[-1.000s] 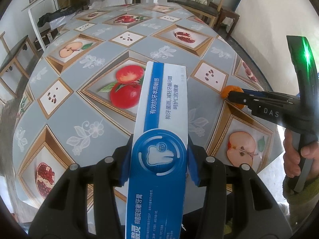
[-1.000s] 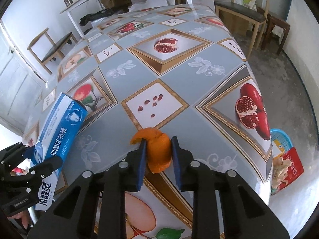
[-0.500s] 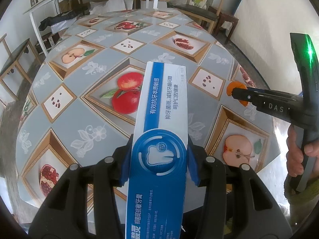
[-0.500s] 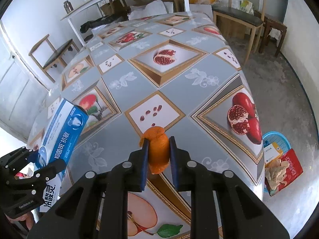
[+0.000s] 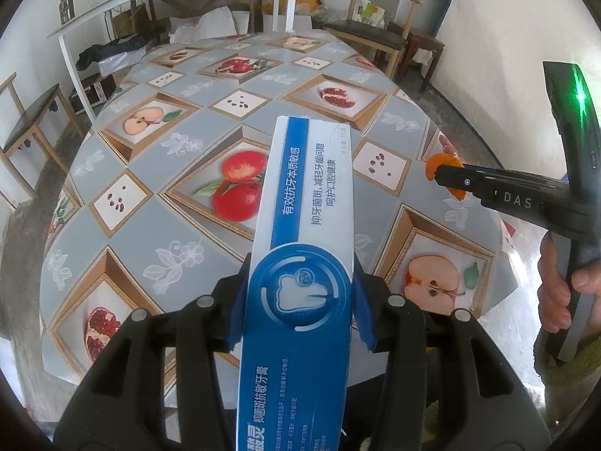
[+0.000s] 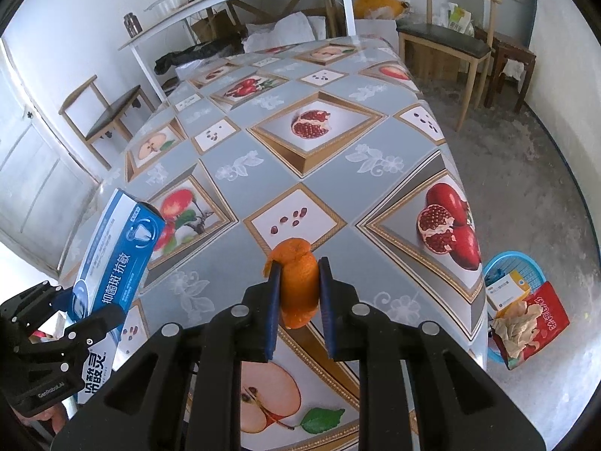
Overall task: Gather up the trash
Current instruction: 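Carry the toothpaste box and orange peel over the blue wastebasket with both tools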
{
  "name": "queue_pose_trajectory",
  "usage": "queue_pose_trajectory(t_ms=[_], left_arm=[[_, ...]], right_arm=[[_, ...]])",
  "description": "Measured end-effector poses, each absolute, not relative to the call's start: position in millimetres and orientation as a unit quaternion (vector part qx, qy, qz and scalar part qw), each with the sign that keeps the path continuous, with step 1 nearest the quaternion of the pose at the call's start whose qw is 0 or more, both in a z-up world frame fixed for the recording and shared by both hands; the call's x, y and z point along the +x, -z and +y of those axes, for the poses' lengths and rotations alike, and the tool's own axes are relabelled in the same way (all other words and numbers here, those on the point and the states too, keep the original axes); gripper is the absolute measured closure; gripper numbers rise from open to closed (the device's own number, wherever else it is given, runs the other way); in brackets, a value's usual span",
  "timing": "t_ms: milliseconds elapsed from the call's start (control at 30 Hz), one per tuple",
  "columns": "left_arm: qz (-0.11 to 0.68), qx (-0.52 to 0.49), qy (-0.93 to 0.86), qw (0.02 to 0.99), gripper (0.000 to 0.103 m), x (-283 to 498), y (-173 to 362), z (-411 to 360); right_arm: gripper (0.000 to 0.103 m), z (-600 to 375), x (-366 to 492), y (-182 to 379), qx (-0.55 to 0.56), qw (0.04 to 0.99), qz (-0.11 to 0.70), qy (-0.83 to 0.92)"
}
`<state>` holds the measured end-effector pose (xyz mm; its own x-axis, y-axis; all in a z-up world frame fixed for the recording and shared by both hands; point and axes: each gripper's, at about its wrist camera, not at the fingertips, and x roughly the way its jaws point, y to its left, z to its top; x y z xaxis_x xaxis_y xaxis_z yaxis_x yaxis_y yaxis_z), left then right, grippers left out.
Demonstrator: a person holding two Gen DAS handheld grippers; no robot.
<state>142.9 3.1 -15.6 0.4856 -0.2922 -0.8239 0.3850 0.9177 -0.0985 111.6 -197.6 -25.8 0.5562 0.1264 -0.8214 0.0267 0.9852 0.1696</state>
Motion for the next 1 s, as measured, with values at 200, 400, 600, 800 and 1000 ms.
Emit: queue_pose_trajectory(t_ms=[200,400,600,800,1000], left_arm=[[0.451,0.054,0.194,0.869,0.059,130.8,3.4,3.2],[0.433,0.055,0.194,0.878,0.059,115.6,-9.8,0.5],[0.404,0.057,0.198,0.891,0.059,97.0,-29.6,-6.0],[0.376,0.047,0.217,0.9,0.059,83.3,-48.5,-20.9],[0.358,0.024,0.25,0.899,0.059,78.4,-57.9,-44.6]], right_arm=[[0.084,-199.4,100.3,16.0,0.085,0.885,0.457,-0.028],[0.084,-204.9,84.3,1.5,0.091,0.894,0.439,-0.029],[0.084,-211.3,65.4,-14.9,0.092,0.904,0.417,-0.032],[0.084,-227.1,41.7,-33.6,0.09,0.914,0.395,-0.026],[0.084,-261.0,14.8,-41.4,0.099,0.919,0.382,0.003]])
